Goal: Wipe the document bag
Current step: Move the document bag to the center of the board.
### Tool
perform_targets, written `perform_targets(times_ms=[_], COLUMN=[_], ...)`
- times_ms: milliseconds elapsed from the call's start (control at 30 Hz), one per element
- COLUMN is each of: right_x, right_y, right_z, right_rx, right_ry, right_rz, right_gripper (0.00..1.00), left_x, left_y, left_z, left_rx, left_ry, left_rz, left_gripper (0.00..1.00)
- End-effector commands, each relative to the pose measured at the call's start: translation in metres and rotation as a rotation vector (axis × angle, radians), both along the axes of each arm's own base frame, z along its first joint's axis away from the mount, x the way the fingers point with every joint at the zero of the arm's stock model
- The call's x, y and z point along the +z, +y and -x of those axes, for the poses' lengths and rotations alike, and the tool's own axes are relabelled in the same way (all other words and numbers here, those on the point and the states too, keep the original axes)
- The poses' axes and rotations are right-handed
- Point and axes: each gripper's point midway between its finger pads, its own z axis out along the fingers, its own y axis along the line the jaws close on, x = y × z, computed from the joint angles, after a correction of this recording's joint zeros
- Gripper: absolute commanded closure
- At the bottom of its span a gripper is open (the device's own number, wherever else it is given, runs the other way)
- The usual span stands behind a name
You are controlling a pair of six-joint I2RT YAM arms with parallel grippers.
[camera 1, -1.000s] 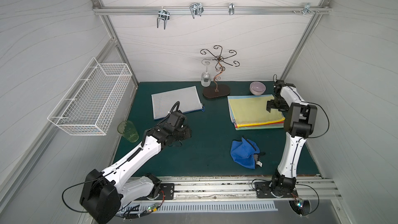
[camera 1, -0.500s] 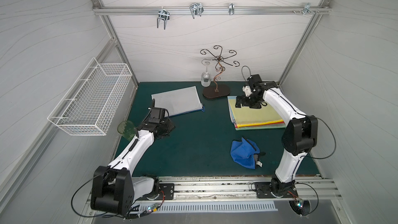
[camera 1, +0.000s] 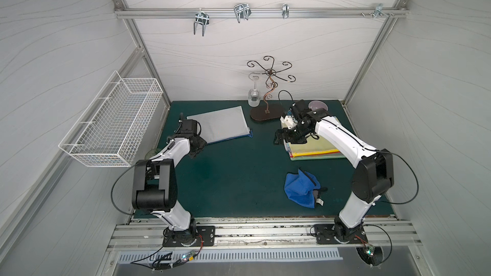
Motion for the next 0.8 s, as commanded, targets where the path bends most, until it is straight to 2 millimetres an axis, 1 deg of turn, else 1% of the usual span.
perform_targets(times_ms=[0, 133, 433, 600, 767], right_x=[0.0, -0.004, -0.01, -0.016, -0.019], right_y=[-0.002, -0.003, -0.007, -0.007, -0.006], right_z=[0.011, 0.011, 0.004, 0.002, 0.001], right_rx=[0.013, 0.019, 0.001, -0.004, -0.004], right_ry=[0.03, 0.037, 0.065, 0.083, 0.096], right_rz=[-0.013, -0.005, -0.028, -0.034, -0.041], right_gripper=[0.01, 0.01, 0.01, 0.01, 0.01], left_x=[0.009, 0.004, -0.007, -0.013, -0.017], left_y=[0.016, 0.024, 0.045, 0.049, 0.05], left_z=[-0.026, -0.034, -0.033, -0.037, -0.05], left_rx=[0.056, 0.083, 0.137, 0.143, 0.128], left_ry=[-0.065, -0.069, -0.031, -0.021, -0.044], left_rz=[-0.043, -0.055, -0.118, -0.126, -0.124], left_gripper=[0.41, 0.39, 0.34, 0.33, 0.33])
